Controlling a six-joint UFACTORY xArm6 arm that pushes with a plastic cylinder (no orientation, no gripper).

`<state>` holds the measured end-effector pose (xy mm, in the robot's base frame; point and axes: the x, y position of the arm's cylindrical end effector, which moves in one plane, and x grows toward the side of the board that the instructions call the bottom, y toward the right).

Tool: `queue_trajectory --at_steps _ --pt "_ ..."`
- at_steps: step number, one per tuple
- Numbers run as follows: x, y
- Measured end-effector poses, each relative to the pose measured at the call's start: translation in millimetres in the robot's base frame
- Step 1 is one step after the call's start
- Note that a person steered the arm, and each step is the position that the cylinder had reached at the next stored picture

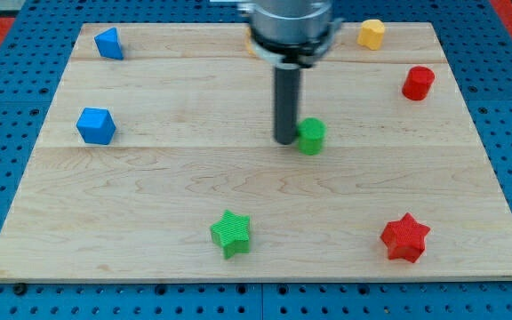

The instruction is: Move the green circle to the bottom left of the board

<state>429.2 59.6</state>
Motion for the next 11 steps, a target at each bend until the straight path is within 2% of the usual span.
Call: queue_trajectory --at_steps 1,2,3,5,7,8,9,10,11 --pt "-28 3" --pt "-45 55" --pt "-7 66" --pt "47 -64" --pt "101 -95" --pt "115 -167" --pt "107 -204" --pt "92 -135" --pt "50 -41"
